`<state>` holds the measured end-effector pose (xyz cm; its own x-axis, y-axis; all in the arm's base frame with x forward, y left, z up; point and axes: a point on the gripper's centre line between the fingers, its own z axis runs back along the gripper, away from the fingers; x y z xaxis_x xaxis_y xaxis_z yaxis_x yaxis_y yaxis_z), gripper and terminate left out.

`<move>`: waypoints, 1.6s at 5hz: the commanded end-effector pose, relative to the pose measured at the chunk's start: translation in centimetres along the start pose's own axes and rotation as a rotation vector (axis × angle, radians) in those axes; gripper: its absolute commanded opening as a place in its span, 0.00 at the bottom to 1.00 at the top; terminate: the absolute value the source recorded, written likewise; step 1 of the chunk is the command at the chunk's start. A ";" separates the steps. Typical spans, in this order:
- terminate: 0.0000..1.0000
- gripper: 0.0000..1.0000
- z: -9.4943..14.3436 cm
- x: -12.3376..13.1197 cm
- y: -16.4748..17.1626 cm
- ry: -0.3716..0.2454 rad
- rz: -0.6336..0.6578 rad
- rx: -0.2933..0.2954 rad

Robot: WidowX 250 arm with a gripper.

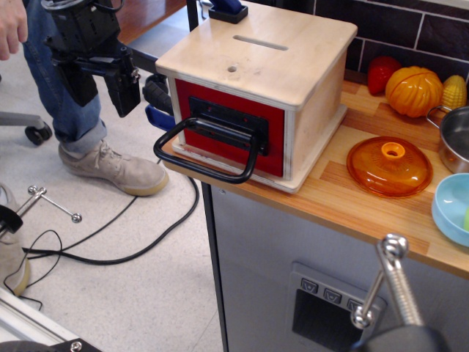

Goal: Open drawer of box

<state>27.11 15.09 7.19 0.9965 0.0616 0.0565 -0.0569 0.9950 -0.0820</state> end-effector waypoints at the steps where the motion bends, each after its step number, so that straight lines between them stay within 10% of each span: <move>1: 0.00 1.00 0.0 0.0 0.0 0.000 0.000 0.000; 4: 0.00 1.00 1.5 -2.4 -8.0 -0.029 0.048 -0.111; 8: 0.00 1.00 -1.2 0.0 -11.1 -0.111 0.006 -0.050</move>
<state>27.19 3.61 5.79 0.9881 0.0757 0.1341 -0.0576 0.9892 -0.1345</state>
